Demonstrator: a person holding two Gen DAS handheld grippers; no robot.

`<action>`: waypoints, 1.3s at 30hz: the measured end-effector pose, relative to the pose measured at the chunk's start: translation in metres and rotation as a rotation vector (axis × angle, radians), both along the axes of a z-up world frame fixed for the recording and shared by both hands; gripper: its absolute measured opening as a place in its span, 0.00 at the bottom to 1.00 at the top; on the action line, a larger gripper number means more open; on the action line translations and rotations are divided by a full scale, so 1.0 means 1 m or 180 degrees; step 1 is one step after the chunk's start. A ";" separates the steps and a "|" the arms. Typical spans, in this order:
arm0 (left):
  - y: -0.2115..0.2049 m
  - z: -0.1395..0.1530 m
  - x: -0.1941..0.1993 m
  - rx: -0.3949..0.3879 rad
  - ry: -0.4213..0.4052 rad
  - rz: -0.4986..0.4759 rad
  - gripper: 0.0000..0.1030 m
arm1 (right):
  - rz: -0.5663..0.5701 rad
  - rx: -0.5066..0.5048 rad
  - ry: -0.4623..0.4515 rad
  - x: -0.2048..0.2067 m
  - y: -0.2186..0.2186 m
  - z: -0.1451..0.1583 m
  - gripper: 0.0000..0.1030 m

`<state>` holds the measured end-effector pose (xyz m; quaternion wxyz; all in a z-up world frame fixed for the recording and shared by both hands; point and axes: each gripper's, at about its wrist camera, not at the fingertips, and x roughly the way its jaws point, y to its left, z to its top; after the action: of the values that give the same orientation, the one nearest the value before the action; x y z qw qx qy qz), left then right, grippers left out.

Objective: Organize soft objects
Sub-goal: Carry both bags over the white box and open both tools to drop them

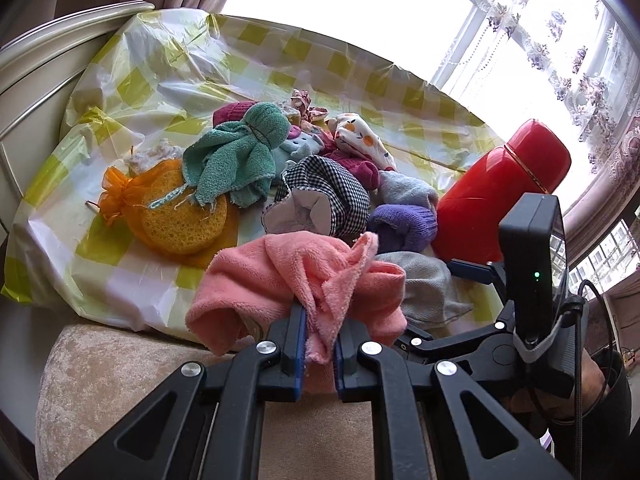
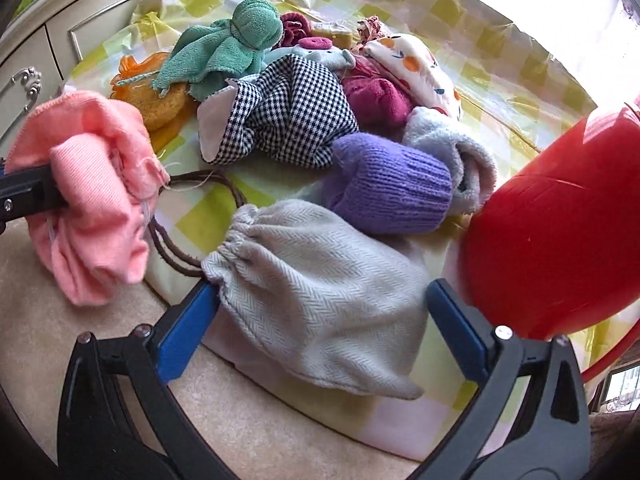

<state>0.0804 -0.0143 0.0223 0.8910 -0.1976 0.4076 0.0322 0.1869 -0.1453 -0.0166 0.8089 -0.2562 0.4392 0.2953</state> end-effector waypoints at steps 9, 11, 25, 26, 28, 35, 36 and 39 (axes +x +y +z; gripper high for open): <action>-0.004 0.003 -0.001 0.0041 -0.0013 -0.0031 0.11 | -0.0001 0.0337 0.0056 -0.021 -0.015 0.020 0.33; -0.008 0.005 -0.002 0.0048 -0.0033 -0.0062 0.11 | -0.0103 0.0497 0.0128 -0.027 -0.027 0.025 0.24; -0.082 0.019 -0.001 -0.0001 -0.0117 -0.0636 0.11 | -0.0941 0.1145 0.0191 -0.073 -0.154 0.060 0.18; -0.091 0.020 0.000 -0.0012 -0.0119 -0.0711 0.11 | -0.1030 0.1144 0.0166 -0.077 -0.165 0.062 0.18; -0.112 0.021 0.003 -0.0045 -0.0129 -0.0880 0.11 | -0.1212 0.1089 0.0073 -0.084 -0.186 0.066 0.18; -0.197 0.029 0.011 -0.0164 -0.0184 -0.1556 0.11 | -0.1943 0.0839 -0.0158 -0.103 -0.261 0.074 0.18; -0.207 0.030 0.011 -0.0183 -0.0184 -0.1641 0.11 | -0.2049 0.0811 -0.0176 -0.106 -0.272 0.075 0.18; -0.239 0.033 0.011 -0.0268 -0.0170 -0.1906 0.11 | -0.2382 0.0719 -0.0229 -0.113 -0.305 0.074 0.19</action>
<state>0.0911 -0.2534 0.0554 0.8623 -0.1063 0.4251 -0.2540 0.0738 -0.4500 0.0577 0.8986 0.0022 0.4384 0.0173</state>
